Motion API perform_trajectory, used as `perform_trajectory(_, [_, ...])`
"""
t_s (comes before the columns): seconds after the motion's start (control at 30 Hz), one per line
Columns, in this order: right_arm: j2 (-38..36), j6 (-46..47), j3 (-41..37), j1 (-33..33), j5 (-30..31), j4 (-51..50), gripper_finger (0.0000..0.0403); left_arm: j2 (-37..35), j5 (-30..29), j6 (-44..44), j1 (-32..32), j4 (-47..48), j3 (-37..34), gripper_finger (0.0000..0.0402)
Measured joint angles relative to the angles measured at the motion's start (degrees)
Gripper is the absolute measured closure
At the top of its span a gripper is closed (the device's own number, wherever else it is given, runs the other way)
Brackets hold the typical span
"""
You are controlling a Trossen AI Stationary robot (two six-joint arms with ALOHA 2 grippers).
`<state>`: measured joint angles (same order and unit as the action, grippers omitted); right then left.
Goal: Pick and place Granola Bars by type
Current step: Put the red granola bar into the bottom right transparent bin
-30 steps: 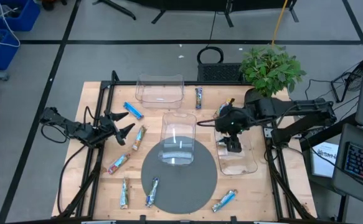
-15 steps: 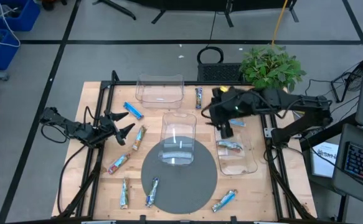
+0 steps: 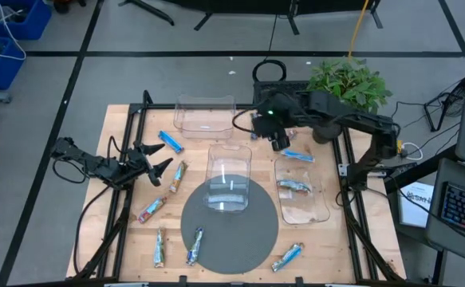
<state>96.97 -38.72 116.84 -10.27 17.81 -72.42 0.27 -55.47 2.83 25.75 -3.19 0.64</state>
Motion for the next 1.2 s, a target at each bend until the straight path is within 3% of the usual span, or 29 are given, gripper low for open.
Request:
perform_trajectory(0.23, [4.88, -3.76, 0.0, -5.42, 3.24, -2.63, 0.0165, 0.0, -0.01, 0.0, 0.01, -0.01, 0.0, 0.0078])
perform_trajectory(0.53, [8.19, -14.06, -0.54, -10.2, 3.07, -1.83, 0.0165, -0.02, 0.0, 0.0, 0.0, 0.01, 0.0, 0.0078])
perform_trajectory(0.77, [7.82, -28.52, -5.27, -14.24, 3.03, 2.85, 0.0165, -0.02, -0.01, 0.0, 0.0, -0.01, 0.0, 0.0078])
perform_trajectory(1.2, [7.82, -31.43, -19.21, -23.82, -0.08, 5.91, 0.0165, 0.0, 0.01, 0.0, 0.0, 0.01, 0.0, 0.0078])
